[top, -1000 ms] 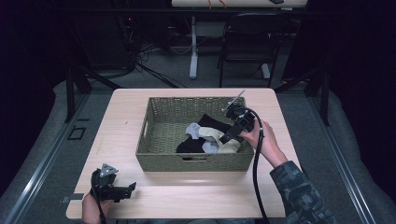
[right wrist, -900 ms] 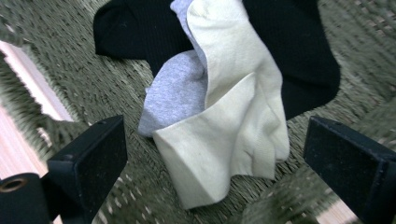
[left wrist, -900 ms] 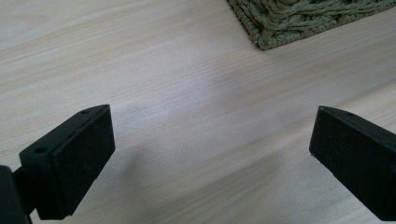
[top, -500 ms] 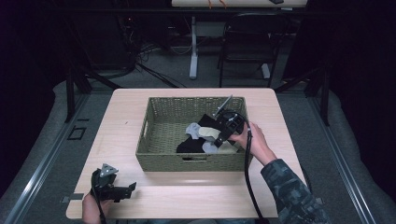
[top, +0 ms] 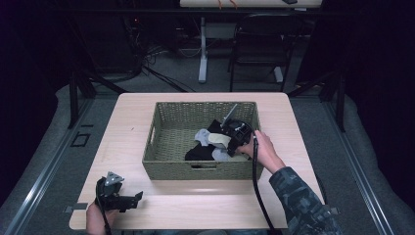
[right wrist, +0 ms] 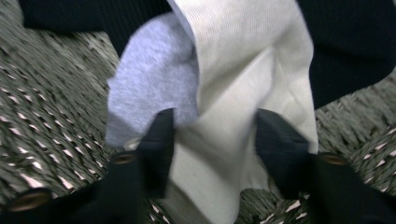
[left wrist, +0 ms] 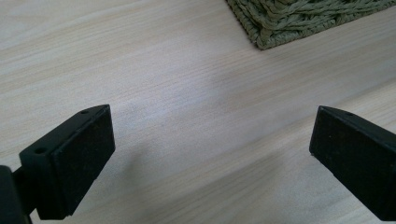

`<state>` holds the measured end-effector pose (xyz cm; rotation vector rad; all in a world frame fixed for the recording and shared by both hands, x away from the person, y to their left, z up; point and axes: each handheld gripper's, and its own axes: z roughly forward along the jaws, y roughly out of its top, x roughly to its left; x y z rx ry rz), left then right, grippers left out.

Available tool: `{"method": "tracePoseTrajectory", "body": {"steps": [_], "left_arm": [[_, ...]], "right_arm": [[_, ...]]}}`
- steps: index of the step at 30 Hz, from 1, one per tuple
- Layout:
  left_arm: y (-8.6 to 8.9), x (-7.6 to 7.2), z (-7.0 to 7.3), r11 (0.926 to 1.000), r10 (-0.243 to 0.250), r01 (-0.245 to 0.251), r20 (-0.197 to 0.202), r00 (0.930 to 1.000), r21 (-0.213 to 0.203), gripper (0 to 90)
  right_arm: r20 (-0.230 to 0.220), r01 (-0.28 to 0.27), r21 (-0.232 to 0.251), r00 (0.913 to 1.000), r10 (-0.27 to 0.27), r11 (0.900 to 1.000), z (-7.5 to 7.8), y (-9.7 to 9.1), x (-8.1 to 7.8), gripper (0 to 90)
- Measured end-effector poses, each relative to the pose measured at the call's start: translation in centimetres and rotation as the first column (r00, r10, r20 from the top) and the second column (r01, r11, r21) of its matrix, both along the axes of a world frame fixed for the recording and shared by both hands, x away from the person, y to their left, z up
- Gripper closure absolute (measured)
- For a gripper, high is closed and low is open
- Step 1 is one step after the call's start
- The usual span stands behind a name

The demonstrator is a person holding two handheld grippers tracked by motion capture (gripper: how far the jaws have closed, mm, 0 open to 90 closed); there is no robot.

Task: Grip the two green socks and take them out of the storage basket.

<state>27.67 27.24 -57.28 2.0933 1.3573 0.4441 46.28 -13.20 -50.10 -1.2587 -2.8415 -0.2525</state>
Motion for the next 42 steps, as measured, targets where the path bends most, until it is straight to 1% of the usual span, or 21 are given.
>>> {"method": "tracePoseTrajectory", "body": {"steps": [1,3,4,6,8,9,10,12,13,14,19,20,22,23,26,32,34,37,39,40,42], "left_arm": [[0.0,0.0,0.0,1.0,0.004,-0.004,0.008,1.0,0.003,0.1],[0.0,0.0,0.0,1.0,0.006,-0.005,0.007,1.0,0.0,0.1],[0.0,0.0,0.0,1.0,-0.003,0.003,-0.003,1.0,-0.003,0.0],[0.0,0.0,0.0,1.0,-0.003,0.003,-0.002,1.0,-0.003,0.0],[0.0,0.0,0.0,1.0,-0.003,0.003,-0.002,1.0,-0.003,0.1],[0.0,0.0,0.0,1.0,-0.003,0.003,-0.003,1.0,-0.003,0.1],[0.0,0.0,0.0,1.0,-0.002,0.002,-0.002,1.0,-0.004,0.0],[0.0,0.0,0.0,1.0,-0.002,0.002,-0.003,1.0,-0.003,0.0],[0.0,0.0,0.0,1.0,-0.002,0.002,-0.003,1.0,-0.002,0.0],[-0.1,0.0,-0.1,1.0,0.006,-0.006,0.007,1.0,0.001,0.1],[0.0,0.1,0.0,1.0,-0.005,0.005,-0.006,1.0,-0.002,0.1],[0.0,0.0,0.0,1.0,-0.003,0.003,-0.004,1.0,-0.001,0.1],[0.0,0.0,0.0,1.0,-0.007,0.007,-0.006,1.0,0.001,0.1],[0.0,0.1,0.0,1.0,-0.008,0.008,-0.006,1.0,0.002,0.0],[0.0,0.0,0.0,1.0,-0.007,0.007,-0.005,1.0,0.0,0.0],[0.0,0.1,0.0,1.0,-0.004,0.004,-0.004,1.0,0.0,0.0],[0.0,0.0,0.0,1.0,-0.004,0.004,-0.001,1.0,0.0,0.1],[0.0,0.0,0.0,1.0,-0.003,0.003,-0.002,1.0,-0.002,0.1],[0.0,0.0,0.0,1.0,-0.005,0.005,-0.005,1.0,0.0,0.1],[0.0,0.0,0.0,1.0,-0.008,0.008,-0.005,1.0,0.001,0.1],[0.0,0.0,0.0,1.0,-0.006,0.006,-0.004,1.0,0.001,0.1]], "right_arm": [[-0.01,-0.011,-0.018,0.9999,0.011,0.9998,0.0,0.0,0.1,64.9],[-0.011,-0.015,-0.025,0.9998,0.015,0.9996,0.0,0.0,0.0,76.4],[-0.009,-0.012,-0.023,0.9999,0.012,0.9997,0.1,-0.1,0.0,81.0],[-0.004,-0.027,-0.02,0.9996,0.027,0.9994,0.6,-0.3,-0.1,85.0],[-0.003,-0.022,-0.003,0.9998,0.022,0.9998,1.5,-0.6,-0.4,85.9],[0.011,-0.009,0.012,0.9999,0.009,0.9999,1.5,-0.7,-0.6,86.0],[0.006,-0.023,0.001,0.9997,0.023,0.9997,2.0,-0.8,-0.6,86.0],[0.023,-0.021,0.025,0.9995,0.02,0.9995,2.9,-1.1,-1.0,86.0],[0.04,-0.034,0.026,0.9987,0.033,0.9991,3.6,-1.3,-1.1,86.0],[0.046,-0.028,0.038,0.9986,0.026,0.9989,3.9,-1.3,-1.2,86.0],[0.076,-0.029,0.065,0.9968,0.024,0.9975,6.2,-1.8,-1.5,86.1],[0.07,-0.031,0.063,0.9972,0.027,0.9976,6.6,-1.9,-1.6,86.1],[0.087,-0.031,0.075,0.996,0.024,0.9967,7.2,-2.0,-1.7,86.1],[0.084,-0.036,0.067,0.996,0.031,0.9971,7.6,-2.1,-1.7,86.1],[0.093,-0.039,0.085,0.9952,0.031,0.9956,8.7,-2.2,-1.7,86.2],[0.107,-0.042,0.085,0.9937,0.033,0.9955,10.2,-2.4,-1.6,86.2],[0.117,-0.043,0.102,0.9927,0.031,0.9938,10.5,-2.3,-1.6,86.2],[0.117,-0.06,0.089,0.9919,0.049,0.9942,11.0,-2.2,-1.6,86.2],[0.121,-0.067,0.092,0.9912,0.055,0.9935,11.3,-2.0,-1.5,86.2],[0.121,-0.073,0.079,0.9907,0.063,0.9942,11.6,-2.0,-1.5,86.2],[0.127,-0.073,0.091,0.99,0.061,0.9932,11.9,-2.0,-1.4,86.2]]}}
